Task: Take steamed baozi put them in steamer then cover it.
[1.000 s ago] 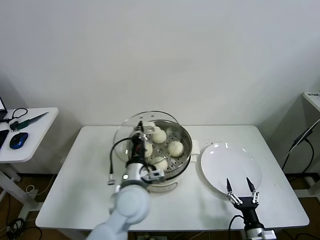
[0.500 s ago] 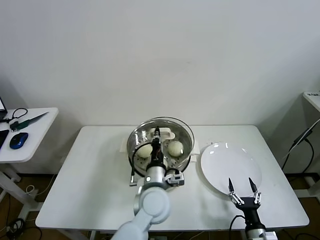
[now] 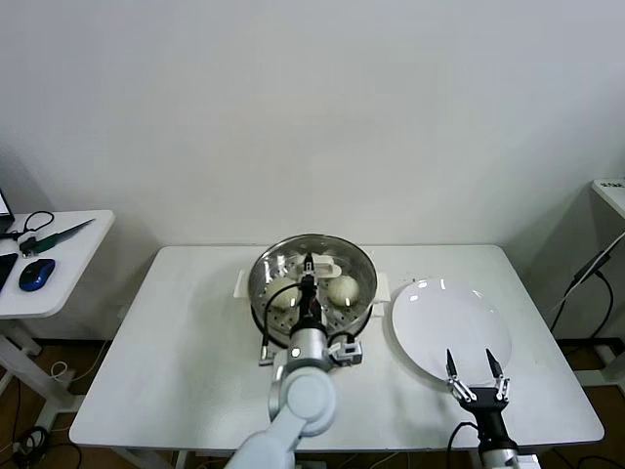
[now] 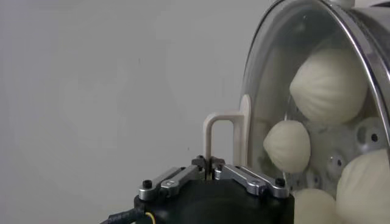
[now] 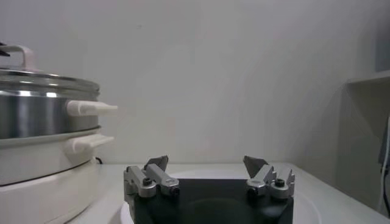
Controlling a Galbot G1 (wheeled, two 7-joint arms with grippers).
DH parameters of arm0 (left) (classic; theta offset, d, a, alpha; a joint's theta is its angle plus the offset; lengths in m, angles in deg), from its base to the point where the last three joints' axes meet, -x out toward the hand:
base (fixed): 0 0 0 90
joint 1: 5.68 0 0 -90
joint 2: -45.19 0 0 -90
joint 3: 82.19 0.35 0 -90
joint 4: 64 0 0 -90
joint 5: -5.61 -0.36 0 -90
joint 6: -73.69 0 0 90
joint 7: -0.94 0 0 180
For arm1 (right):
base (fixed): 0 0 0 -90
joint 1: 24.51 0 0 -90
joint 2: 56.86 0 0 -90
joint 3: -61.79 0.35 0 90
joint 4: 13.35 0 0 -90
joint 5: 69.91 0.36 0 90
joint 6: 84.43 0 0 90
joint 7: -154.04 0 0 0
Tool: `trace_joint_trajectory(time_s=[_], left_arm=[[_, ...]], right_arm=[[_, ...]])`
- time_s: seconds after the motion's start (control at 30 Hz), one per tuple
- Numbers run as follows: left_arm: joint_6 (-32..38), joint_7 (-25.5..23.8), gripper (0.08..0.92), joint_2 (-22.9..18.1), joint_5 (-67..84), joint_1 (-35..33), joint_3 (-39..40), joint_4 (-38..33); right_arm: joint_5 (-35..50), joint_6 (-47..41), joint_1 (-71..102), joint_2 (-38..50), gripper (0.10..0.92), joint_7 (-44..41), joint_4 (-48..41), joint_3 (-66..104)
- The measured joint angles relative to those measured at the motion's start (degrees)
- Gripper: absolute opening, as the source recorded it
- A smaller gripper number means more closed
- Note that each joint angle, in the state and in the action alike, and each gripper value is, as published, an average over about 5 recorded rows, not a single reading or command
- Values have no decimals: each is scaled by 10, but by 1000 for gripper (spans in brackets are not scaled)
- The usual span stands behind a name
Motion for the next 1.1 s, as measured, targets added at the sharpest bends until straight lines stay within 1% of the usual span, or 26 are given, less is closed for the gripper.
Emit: trace_joint_trajectory(time_s=[0.63, 0.73, 0.9, 1.1], left_arm=[[8, 17, 138, 7, 8, -4, -9, 11], [5, 18, 197, 11, 17, -6, -6, 6], [2, 14, 343, 19, 35, -11, 0, -10], [-1, 5, 516, 36, 71, -20, 8, -50]], right_arm=[[-1, 6, 4, -3, 823, 0, 2, 0], [-1, 6, 4, -3, 823, 0, 3, 0], [-1, 4, 3, -2, 823, 0, 4, -1], [0, -1, 2, 2, 823, -1, 5, -5]])
